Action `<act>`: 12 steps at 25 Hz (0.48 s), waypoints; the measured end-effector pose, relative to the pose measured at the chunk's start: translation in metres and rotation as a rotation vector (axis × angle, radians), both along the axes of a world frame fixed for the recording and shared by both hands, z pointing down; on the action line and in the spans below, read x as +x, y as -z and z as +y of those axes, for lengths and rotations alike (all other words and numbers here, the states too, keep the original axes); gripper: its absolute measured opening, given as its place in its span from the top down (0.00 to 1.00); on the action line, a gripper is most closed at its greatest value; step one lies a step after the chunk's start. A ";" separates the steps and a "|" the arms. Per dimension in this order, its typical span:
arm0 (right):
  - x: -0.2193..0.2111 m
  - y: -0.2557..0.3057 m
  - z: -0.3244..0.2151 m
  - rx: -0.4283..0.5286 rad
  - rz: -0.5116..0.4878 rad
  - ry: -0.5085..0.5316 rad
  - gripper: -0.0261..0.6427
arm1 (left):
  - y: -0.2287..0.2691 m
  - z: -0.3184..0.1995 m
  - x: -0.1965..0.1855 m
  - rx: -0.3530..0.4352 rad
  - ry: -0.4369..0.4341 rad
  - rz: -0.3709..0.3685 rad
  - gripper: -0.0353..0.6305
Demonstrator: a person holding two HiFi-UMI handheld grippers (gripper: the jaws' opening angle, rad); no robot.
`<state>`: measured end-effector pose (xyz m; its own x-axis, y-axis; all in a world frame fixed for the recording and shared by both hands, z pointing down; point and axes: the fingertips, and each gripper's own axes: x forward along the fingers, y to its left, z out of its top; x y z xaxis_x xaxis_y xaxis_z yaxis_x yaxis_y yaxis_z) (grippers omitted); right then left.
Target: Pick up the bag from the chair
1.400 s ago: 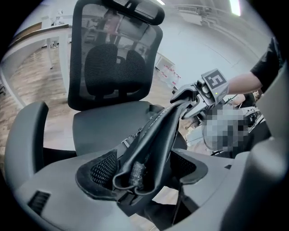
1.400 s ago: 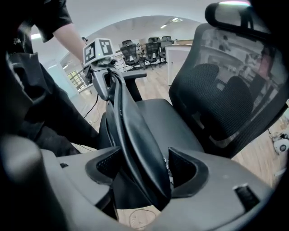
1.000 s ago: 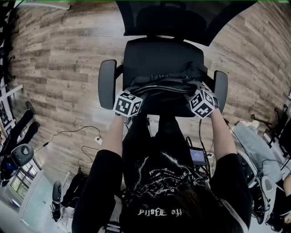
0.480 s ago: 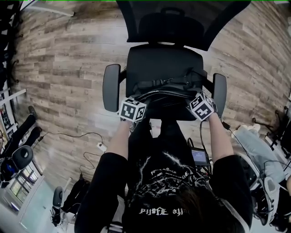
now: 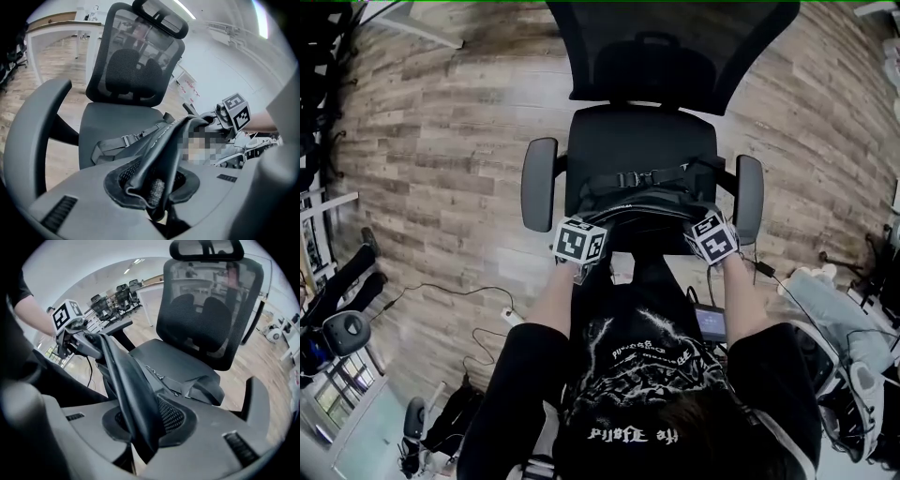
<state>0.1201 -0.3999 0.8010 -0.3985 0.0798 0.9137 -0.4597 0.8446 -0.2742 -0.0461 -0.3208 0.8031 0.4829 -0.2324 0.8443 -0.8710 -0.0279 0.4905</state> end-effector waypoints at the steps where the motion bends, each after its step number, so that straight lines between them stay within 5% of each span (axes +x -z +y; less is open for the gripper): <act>1: 0.001 0.003 0.007 -0.002 -0.003 -0.025 0.83 | 0.004 0.004 -0.001 0.005 -0.005 -0.007 0.84; 12: 0.003 0.033 0.094 -0.030 -0.010 -0.167 0.83 | 0.034 0.059 -0.009 0.028 -0.118 -0.041 0.84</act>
<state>0.1234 -0.3064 0.7677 -0.4176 0.0393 0.9078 -0.5899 0.7482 -0.3037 -0.0553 -0.2618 0.7691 0.4732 -0.1999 0.8580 -0.8803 -0.1447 0.4518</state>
